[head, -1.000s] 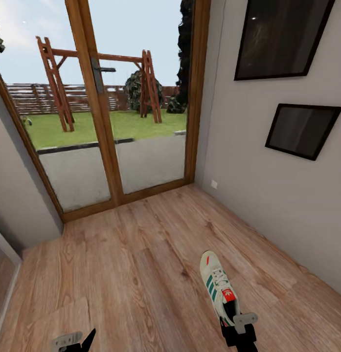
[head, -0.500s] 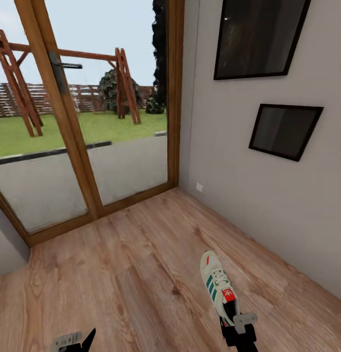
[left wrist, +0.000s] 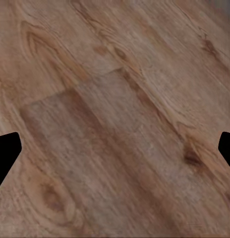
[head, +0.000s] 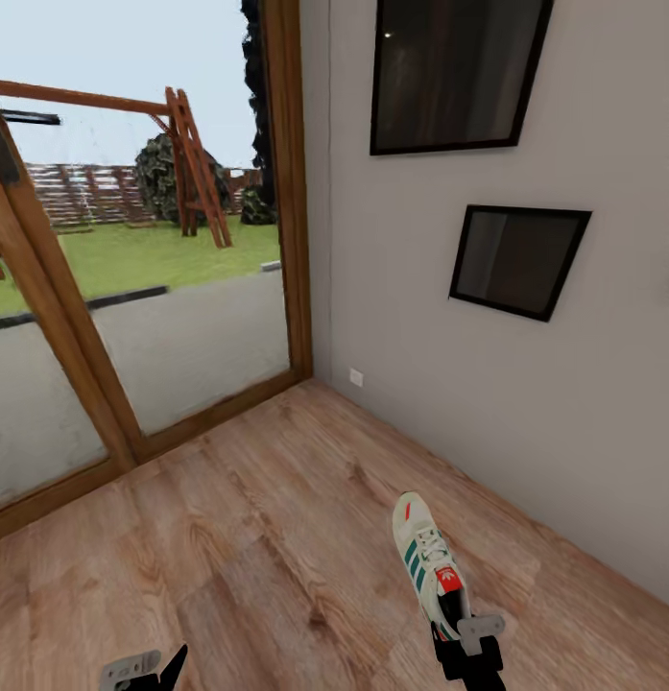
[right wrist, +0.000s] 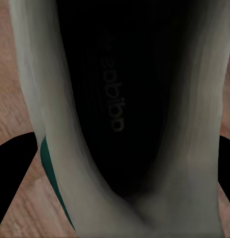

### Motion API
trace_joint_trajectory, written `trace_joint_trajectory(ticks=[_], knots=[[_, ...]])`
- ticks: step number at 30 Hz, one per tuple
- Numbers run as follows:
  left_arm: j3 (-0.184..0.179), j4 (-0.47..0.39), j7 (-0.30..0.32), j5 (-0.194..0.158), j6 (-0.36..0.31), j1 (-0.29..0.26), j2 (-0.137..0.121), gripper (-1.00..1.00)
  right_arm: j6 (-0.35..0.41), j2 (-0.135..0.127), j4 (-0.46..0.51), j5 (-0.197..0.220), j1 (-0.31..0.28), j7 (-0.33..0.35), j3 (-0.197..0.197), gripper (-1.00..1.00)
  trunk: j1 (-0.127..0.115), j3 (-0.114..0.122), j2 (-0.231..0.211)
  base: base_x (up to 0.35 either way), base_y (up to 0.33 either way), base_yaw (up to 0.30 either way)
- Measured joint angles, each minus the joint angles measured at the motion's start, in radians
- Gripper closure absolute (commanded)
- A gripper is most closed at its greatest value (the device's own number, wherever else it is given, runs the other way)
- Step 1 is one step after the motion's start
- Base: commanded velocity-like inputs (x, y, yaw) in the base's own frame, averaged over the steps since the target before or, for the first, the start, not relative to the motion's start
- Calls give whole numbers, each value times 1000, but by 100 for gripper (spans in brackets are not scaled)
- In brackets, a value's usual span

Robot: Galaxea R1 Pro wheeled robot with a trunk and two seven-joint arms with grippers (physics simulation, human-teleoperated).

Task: Pick up the two gym shoes and the two sandals from the corridor floor and place them onto the hallstand (shoe rack) in the corridor, making sure they are on the rack and not on the floor. Arrange them so the two gym shoes are next to each other and the two sandals are next to each other.

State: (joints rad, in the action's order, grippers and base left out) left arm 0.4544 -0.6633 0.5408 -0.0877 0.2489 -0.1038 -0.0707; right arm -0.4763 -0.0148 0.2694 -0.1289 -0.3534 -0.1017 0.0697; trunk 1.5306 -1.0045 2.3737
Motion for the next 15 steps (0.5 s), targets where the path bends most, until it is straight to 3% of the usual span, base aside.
trace_joint_trajectory(ticks=[8,15], knots=[[1,0,1,0,0,0,-1,-100,0,0,0,0,0,0,-1,100,0,0,0,275,0,-262],[-1,0,0,3,0,0,0,-100,0,0,0,0,0,0,0,100,1,0,0,43,0,-263]])
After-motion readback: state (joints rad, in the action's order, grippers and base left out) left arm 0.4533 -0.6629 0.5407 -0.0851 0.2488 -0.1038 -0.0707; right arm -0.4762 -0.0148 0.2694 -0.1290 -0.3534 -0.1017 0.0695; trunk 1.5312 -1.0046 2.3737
